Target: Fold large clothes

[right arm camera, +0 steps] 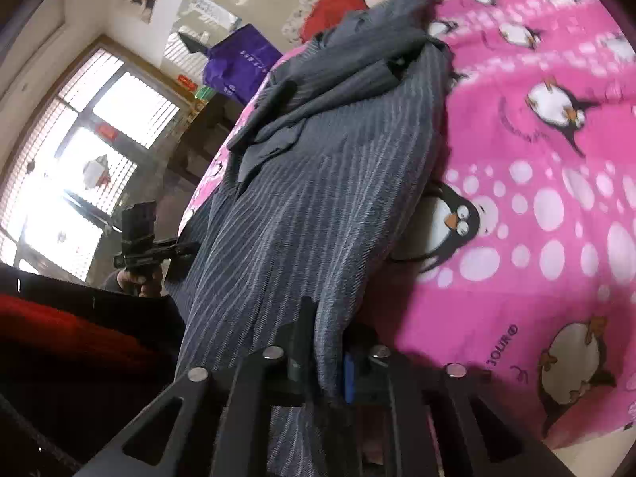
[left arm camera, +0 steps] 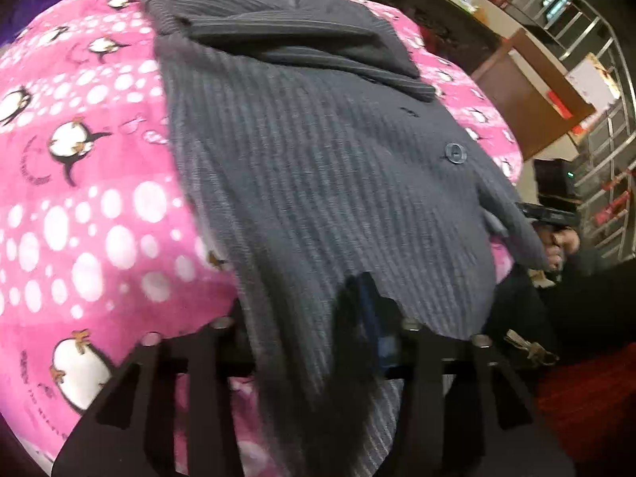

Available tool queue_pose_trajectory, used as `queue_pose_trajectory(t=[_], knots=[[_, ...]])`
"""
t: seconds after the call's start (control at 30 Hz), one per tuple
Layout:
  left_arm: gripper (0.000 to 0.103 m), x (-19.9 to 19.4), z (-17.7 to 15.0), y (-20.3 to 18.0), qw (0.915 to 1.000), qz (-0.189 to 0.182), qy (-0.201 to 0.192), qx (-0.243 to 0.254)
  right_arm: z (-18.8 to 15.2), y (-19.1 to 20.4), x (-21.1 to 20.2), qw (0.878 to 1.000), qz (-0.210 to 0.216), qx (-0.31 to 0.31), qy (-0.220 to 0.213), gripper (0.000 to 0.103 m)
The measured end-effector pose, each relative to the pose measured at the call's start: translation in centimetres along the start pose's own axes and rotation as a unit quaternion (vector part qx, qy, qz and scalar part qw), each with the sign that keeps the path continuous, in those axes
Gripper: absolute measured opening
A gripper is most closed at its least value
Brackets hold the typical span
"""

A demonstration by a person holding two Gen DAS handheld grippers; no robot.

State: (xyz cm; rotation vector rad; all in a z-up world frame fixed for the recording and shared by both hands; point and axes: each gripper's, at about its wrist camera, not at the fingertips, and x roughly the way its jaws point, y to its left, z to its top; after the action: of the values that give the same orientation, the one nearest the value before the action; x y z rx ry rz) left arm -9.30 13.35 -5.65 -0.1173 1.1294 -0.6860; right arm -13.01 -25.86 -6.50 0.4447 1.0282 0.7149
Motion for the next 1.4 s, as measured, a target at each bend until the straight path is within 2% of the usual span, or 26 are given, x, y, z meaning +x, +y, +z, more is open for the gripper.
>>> queue_pose_trajectory(t=[0.07, 0.13, 0.17, 0.2, 0.3, 0.33, 0.37, 0.43, 0.5, 0.57, 0.6, 0.63, 0.67, 0.7, 0.77, 0.87, 0.97, 1.0, 1.1, 1.2, 1.27, 1.33, 1.4], knots=[[0.049, 0.1, 0.1, -0.3, 1.0, 0.003, 0.003, 0.003, 0.1, 0.5, 0.3, 1.0, 0.007, -0.012, 0.009, 0.021], [0.047, 0.0, 0.2, -0.1, 1.0, -0.002, 0.001, -0.004, 0.1, 1.4, 0.5, 0.999, 0.018, -0.029, 0.025, 0.021], [0.023, -0.1, 0.3, 0.0, 1.0, 0.004, -0.004, -0.008, 0.4, 1.5, 0.5, 0.999, 0.017, -0.038, 0.031, 0.021], [0.01, -0.2, 0.3, 0.3, 0.9998, 0.012, -0.006, -0.015, 0.6, 1.4, 0.4, 0.999, 0.019, -0.038, 0.026, 0.021], [0.008, -0.4, 0.1, 0.8, 0.9997, 0.004, -0.013, -0.019, 0.7, 0.7, -1.1, 0.998, 0.052, -0.018, -0.016, 0.018], [0.008, -0.3, 0.0, 0.7, 0.9997, 0.008, -0.014, -0.016, 0.5, 0.7, -1.0, 0.998, 0.061, -0.02, -0.01, 0.018], [0.009, -0.2, 0.0, 0.6, 0.9997, 0.011, -0.013, -0.014, 0.2, 1.2, -0.1, 0.997, 0.065, -0.027, 0.013, 0.018], [0.013, 0.4, 0.0, 0.6, 0.9999, 0.008, -0.004, -0.015, -0.2, 1.4, 1.1, 0.997, 0.055, -0.036, 0.045, 0.018], [0.033, 0.4, 0.2, 0.4, 0.9999, -0.008, -0.001, -0.013, 0.1, 1.0, 1.2, 0.997, 0.063, -0.024, 0.043, 0.018], [0.037, 0.4, 0.5, 0.0, 0.9996, -0.024, 0.005, -0.012, 0.4, 1.0, 1.4, 0.997, 0.061, -0.027, 0.048, 0.018], [0.014, 0.2, 0.9, 0.1, 0.9994, -0.029, 0.001, -0.019, 0.5, 1.2, 1.3, 0.996, 0.063, -0.031, 0.049, 0.018], [0.004, -0.3, 1.4, 0.4, 0.9988, -0.038, -0.009, -0.03, 0.8, 1.2, 0.9, 0.996, 0.072, -0.035, 0.044, 0.017], [0.004, -1.1, 2.0, 0.7, 0.9969, -0.06, -0.028, -0.042, 1.5, 1.6, 0.2, 0.994, 0.101, -0.038, 0.023, 0.01], [0.004, -2.2, 2.7, 0.9, 0.9944, -0.075, -0.057, -0.05, 2.0, 1.7, -0.8, 0.992, 0.121, -0.043, 0.001, 0.007], [0.004, -4.1, 4.5, 1.0, 0.9886, -0.09, -0.104, -0.063, 3.9, 2.0, -3.0, 0.985, 0.153, -0.051, -0.056, 0.007], [0.004, -6.2, 7.7, 1.7, 0.9777, -0.094, -0.169, -0.082, 7.2, 2.3, -5.2, 0.976, 0.168, -0.059, -0.128, 0.007], [0.004, -7.1, 11.1, 4.0, 0.9621, -0.083, -0.222, -0.135, 11.0, 1.7, -6.1, 0.969, 0.156, -0.059, -0.18, 0.007], [0.004, -7.1, 12.4, 5.4, 0.9531, -0.083, -0.237, -0.169, 12.1, 1.4, -6.1, 0.968, 0.151, -0.055, -0.194, 0.007], [0.004, -7.0, 16.2, 8.0, 0.9411, -0.058, -0.263, -0.205, 16.4, -0.1, -5.6, 0.962, 0.13, -0.031, -0.238, 0.007], [0.004, -6.2, 20.2, 9.6, 0.9385, -0.028, -0.265, -0.219, 21.1, -1.6, -4.2, 0.961, 0.091, -0.003, -0.262, 0.007], [0.004, -4.8, 23.0, 10.7, 0.9439, 0.012, -0.253, -0.211, 24.6, -3.0, -2.3, 0.965, 0.038, 0.027, -0.259, 0.007], [0.004, -2.8, 25.2, 12.7, 0.9465, 0.029, -0.228, -0.227, 27.1, -4.6, -0.8, 0.966, 0.003, 0.055, -0.252, 0.007], [0.005, -0.5, 26.9, 14.2, 0.9518, 0.077, -0.202, -0.218, 29.6, -6.2, 1.2, 0.969, -0.037, 0.076, -0.233, 0.007]])
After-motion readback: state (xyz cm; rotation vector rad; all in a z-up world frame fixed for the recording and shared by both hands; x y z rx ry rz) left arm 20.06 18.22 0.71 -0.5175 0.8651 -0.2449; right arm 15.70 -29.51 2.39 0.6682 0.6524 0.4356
